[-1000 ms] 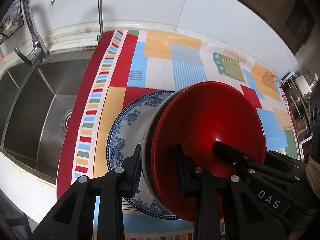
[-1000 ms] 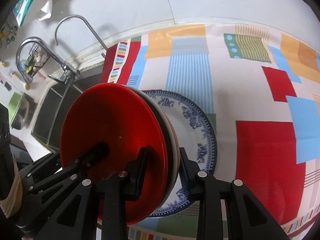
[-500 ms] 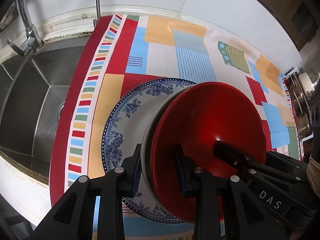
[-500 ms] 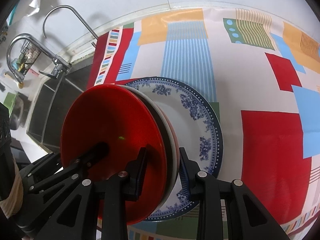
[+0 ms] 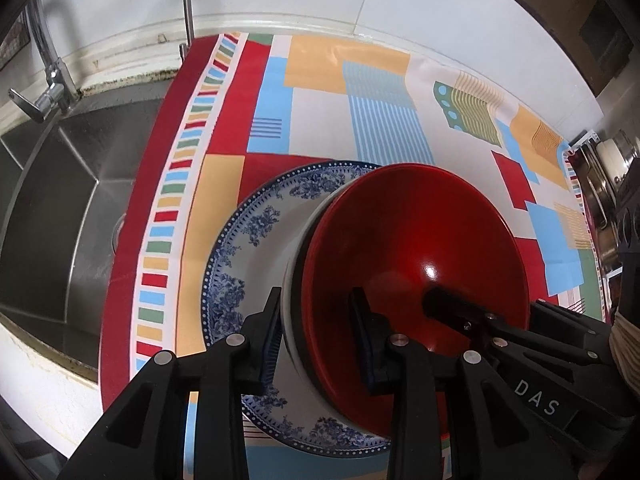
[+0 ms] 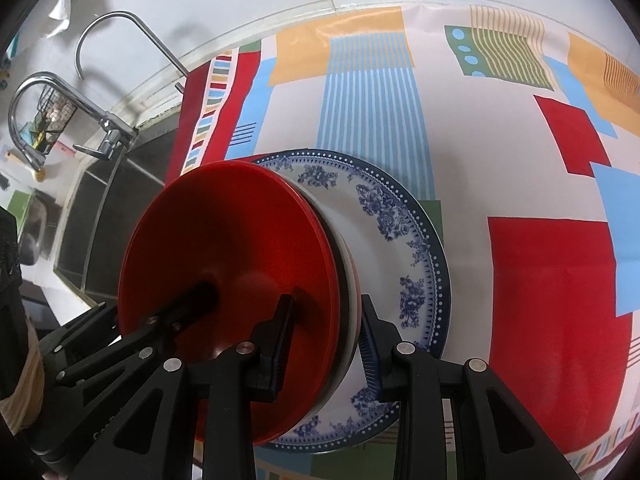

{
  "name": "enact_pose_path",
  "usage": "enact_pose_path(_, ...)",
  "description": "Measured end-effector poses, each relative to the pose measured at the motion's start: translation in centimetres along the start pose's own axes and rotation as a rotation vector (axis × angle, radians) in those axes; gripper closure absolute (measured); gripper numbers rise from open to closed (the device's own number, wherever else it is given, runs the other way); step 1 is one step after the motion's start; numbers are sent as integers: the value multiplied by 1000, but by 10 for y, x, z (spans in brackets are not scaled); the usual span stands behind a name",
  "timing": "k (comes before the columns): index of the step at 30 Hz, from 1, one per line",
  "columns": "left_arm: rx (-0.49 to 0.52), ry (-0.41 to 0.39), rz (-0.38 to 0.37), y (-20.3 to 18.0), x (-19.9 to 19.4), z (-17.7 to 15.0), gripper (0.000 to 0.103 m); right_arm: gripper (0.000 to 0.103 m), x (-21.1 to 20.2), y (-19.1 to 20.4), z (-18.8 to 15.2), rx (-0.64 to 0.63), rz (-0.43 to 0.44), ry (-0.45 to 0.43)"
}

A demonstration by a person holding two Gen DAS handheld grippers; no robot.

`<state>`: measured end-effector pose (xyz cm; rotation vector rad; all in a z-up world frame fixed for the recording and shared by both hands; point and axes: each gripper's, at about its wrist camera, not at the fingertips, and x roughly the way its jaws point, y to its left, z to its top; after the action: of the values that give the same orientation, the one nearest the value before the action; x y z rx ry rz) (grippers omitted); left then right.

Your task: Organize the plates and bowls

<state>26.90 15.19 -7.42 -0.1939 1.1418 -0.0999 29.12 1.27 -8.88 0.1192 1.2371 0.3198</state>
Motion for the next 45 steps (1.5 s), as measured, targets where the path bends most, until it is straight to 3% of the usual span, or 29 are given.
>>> enact_pose_path(2,15,-37,22,-1,-8,-1,65,70,-2,0,0,-3,3,-16)
enact_pose_path(6,48,-144,76,-5,-33,-4,52,48,-23,-2,-1,12,16,-95)
enact_pose_path(8,66,-220,96,-9,-51,-9,42,46,-40,-2,-5,13,-10,-156)
enact_pose_path(13,82,-407,129,-22,-87,-31,26,26,-86,-15,-24,31,-111,-357)
enact_pose_path(19,127,-517,155,-46,-114,-69,19,23,-122,-24,-60,-48,-206,-512)
enact_pose_path(26,122,-575,142,-68,-135,-127,11,15,-156,-42,-119,-106,-240,-606)
enact_pose_path(38,125,-649,190,-108,-178,-227,4,15,-202,-70,-223,-133,-230,-662)
enact_pose_path(45,109,-662,212,-121,-200,-268,1,15,-223,-79,-270,-133,-225,-674)
